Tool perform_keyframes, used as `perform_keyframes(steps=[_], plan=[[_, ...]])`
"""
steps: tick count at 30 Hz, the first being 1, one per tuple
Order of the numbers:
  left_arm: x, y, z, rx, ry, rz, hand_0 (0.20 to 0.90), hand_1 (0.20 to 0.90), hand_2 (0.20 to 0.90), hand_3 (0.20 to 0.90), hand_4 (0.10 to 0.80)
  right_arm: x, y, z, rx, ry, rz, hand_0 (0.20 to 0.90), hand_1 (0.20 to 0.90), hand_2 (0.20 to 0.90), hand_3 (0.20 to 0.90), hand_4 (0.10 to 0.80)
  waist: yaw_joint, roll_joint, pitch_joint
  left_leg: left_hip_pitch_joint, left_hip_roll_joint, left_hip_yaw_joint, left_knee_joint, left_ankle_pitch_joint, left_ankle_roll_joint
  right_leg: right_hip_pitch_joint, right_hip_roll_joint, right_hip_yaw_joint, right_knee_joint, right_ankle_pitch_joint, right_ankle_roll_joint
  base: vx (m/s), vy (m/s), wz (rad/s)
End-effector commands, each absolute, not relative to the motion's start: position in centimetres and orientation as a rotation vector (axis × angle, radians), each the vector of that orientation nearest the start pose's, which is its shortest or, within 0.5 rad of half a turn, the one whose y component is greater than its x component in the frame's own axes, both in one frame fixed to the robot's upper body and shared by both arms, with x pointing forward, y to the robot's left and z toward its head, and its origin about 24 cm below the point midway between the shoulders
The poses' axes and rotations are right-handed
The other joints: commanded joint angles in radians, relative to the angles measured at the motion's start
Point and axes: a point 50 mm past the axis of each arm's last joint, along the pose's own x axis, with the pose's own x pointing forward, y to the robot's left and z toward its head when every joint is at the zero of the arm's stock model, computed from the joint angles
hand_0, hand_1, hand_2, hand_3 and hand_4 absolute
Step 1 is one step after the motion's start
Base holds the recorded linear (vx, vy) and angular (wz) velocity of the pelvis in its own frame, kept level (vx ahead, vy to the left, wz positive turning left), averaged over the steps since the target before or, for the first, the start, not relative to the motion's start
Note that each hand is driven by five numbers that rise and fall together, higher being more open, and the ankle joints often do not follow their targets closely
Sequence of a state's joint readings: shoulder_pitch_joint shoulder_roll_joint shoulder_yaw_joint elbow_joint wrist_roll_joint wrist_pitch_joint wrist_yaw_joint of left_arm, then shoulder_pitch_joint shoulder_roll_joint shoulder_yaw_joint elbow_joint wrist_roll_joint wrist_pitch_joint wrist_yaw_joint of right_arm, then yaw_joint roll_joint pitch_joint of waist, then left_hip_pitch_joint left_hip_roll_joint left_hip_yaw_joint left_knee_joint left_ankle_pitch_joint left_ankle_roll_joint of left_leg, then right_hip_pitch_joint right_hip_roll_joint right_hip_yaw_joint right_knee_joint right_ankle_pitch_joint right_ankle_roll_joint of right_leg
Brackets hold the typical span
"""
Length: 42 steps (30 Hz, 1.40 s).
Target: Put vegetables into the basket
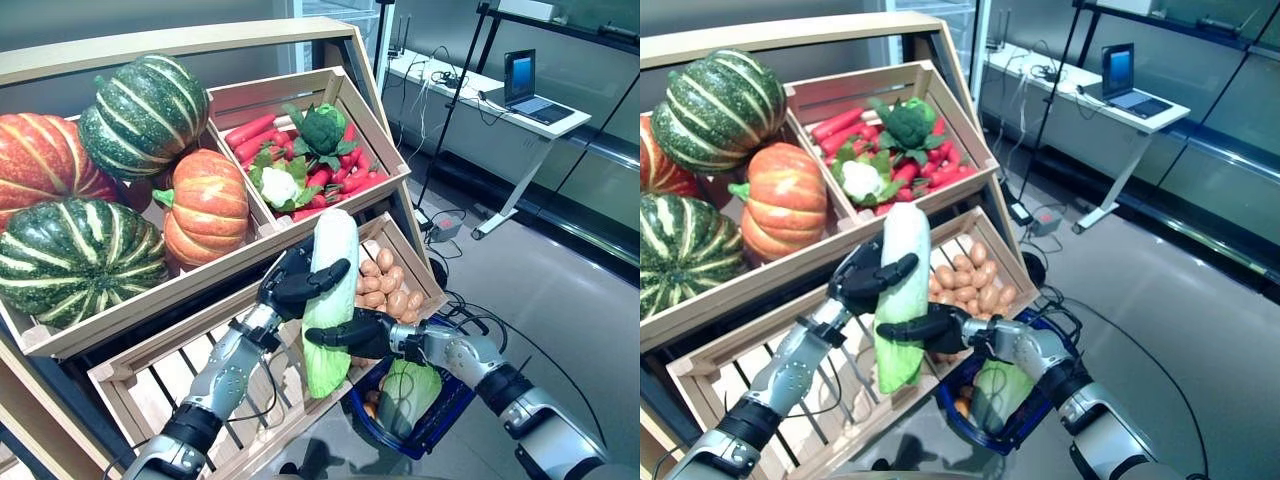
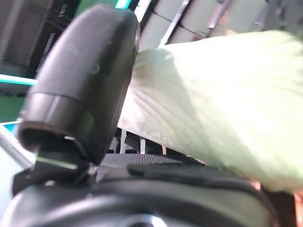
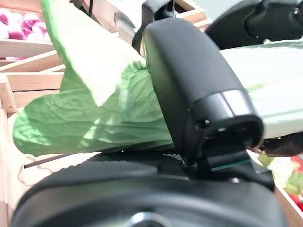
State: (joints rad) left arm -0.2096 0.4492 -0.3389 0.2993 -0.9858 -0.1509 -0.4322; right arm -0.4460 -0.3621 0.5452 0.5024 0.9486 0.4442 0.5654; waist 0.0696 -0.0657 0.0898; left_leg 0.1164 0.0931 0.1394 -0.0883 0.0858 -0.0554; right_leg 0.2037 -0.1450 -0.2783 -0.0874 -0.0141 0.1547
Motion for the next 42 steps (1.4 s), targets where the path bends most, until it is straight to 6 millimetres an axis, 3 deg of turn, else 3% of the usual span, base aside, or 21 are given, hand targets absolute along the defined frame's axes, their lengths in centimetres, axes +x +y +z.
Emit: perform_keyframes(steps=[1, 4, 10, 17, 21, 25, 27, 30, 36, 42], plan=[[30.0, 15.7, 9.9, -0.442, -0.249, -0.659, 0.9, 0.9, 0.9, 0.9, 0.8, 30.8, -13.6, 2.0, 0.547, 0.5, 0.705, 0.3, 0.3, 0.3, 0.3, 0.4, 0.01, 0.02, -0.054, 0.012, 0.058, -0.013, 0.001, -0.054, -0.058, -0.037, -0.067, 0.008, 0.0, 0.091, -0.003, 0.0, 0.0, 0.0], [29.6, 18.3, 8.6, -0.424, -0.208, -0.574, 0.9, 0.9, 0.9, 0.9, 0.8, 29.9, -17.2, 0.4, 0.598, 0.494, 0.549, 0.3, 0.3, 0.3, 0.3, 0.4, 0.003, 0.024, -0.05, 0.012, 0.064, -0.006, 0.001, -0.051, -0.058, -0.041, -0.064, 0.01, 0.0, 0.093, -0.002, 0.0, 0.0, 0.0], [28.7, 21.9, 6.6, -0.424, -0.175, -0.438, 0.9, 0.9, 0.9, 0.9, 0.8, 27.6, -22.1, -2.1, 0.653, 0.508, 0.353, 0.3, 0.3, 0.3, 0.3, 0.4, -0.009, 0.029, -0.04, 0.016, 0.069, 0.011, 0.001, -0.051, -0.059, -0.046, -0.059, 0.015, 0.0, 0.093, -0.001, 0.003, -0.003, -0.03], [28.1, 23.6, 5.5, -0.432, -0.141, -0.343, 0.9, 0.9, 0.9, 0.9, 0.8, 25.8, -26.4, -3.3, 0.674, 0.493, 0.157, 0.3, 0.3, 0.3, 0.3, 0.4, -0.018, 0.032, -0.023, 0.025, 0.071, 0.022, 0.001, -0.051, -0.056, -0.044, -0.051, 0.018, 0.015, 0.082, -0.007, 0.018, -0.007, -0.09], [28.3, 24.6, 5.2, -0.437, -0.142, -0.276, 0.9, 0.9, 0.9, 0.9, 0.8, 25.5, -29.0, -3.2, 0.698, 0.446, 0.009, 0.3, 0.3, 0.3, 0.3, 0.4, -0.018, 0.038, 0.022, 0.011, 0.065, 0.025, 0.05, -0.053, -0.049, -0.087, -0.052, 0.027, 0.118, 0.038, -0.021, -0.043, -0.023, -0.1], [29.5, 24.4, 5.9, -0.441, -0.188, -0.261, 0.9, 0.9, 0.9, 0.9, 0.8, 26.4, -31.1, -2.3, 0.665, 0.407, -0.096, 0.3, 0.3, 0.3, 0.3, 0.4, -0.011, 0.042, 0.103, -0.115, 0.059, -0.006, 0.251, -0.117, -0.051, -0.188, -0.061, 0.035, 0.269, -0.02, -0.044, -0.205, -0.042, -0.13], [30.5, 24.2, 7.4, -0.439, -0.26, -0.268, 0.9, 0.9, 0.9, 0.9, 0.8, 28.3, -31.7, -0.6, 0.661, 0.348, -0.141, 0.3, 0.3, 0.3, 0.3, 0.4, -0.01, 0.049, 0.192, -0.237, 0.066, -0.014, 0.407, -0.161, -0.045, -0.302, -0.08, 0.041, 0.419, -0.059, -0.063, -0.383, -0.026, 0.04], [31.3, 23.5, 8.7, -0.438, -0.313, -0.277, 0.9, 0.9, 0.9, 0.9, 0.8, 29.9, -31.9, 1.0, 0.647, 0.316, -0.172, 0.3, 0.3, 0.3, 0.3, 0.4, -0.008, 0.058, 0.253, -0.384, 0.069, -0.022, 0.578, -0.222, -0.029, -0.444, -0.109, 0.058, 0.597, -0.111, -0.084, -0.286, 0.002, -0.09], [31.8, 22.3, 10.4, -0.463, -0.388, -0.304, 0.9, 0.9, 0.9, 0.9, 0.8, 31.5, -33.1, 3.7, 0.617, 0.281, -0.209, 0.3, 0.3, 0.3, 0.3, 0.4, 0.0, 0.086, 0.318, -0.608, 0.075, -0.037, 0.874, -0.354, -0.002, -0.679, -0.173, 0.083, 0.933, -0.236, -0.106, -0.157, 0.014, 0.12], [31.8, 21.9, 11.1, -0.47, -0.415, -0.32, 0.9, 0.9, 0.9, 0.9, 0.8, 32.2, -33.9, 5.1, 0.57, 0.285, -0.24, 0.3, 0.3, 0.3, 0.3, 0.4, 0.003, 0.114, 0.351, -0.732, 0.071, -0.075, 1.099, -0.472, -0.004, -0.808, -0.193, 0.121, 1.136, -0.345, -0.112, -0.028, -0.01, 0.21]])
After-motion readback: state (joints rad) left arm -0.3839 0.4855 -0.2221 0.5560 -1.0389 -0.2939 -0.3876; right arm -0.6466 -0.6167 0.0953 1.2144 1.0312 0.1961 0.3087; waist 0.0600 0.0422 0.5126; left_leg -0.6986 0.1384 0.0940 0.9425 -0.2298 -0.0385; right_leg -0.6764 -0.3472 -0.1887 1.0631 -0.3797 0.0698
